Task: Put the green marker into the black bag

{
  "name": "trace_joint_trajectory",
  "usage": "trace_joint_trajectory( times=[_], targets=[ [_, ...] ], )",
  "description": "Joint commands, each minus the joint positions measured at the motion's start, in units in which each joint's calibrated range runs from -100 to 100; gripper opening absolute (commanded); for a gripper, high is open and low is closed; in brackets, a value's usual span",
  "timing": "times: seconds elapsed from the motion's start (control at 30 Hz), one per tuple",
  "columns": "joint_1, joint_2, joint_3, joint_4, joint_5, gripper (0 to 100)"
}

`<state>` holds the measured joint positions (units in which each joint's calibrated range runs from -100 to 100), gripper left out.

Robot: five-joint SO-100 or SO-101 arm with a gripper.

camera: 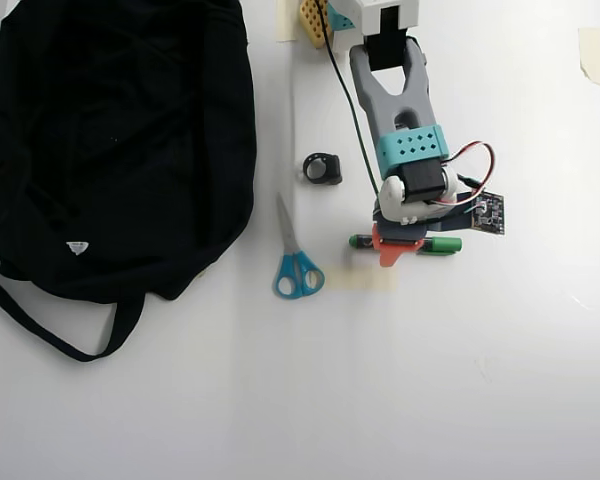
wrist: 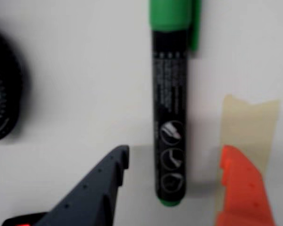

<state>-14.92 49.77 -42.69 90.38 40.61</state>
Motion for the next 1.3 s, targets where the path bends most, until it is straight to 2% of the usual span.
trace_joint_trajectory(
  times=[0.0, 1.27],
  targets=[
    [-0.6, 0.4, -4.3, -0.7, 0.3, 26],
    [-1.3, 4.8, -5.6, 0.1, 0.4, 26]
  ],
)
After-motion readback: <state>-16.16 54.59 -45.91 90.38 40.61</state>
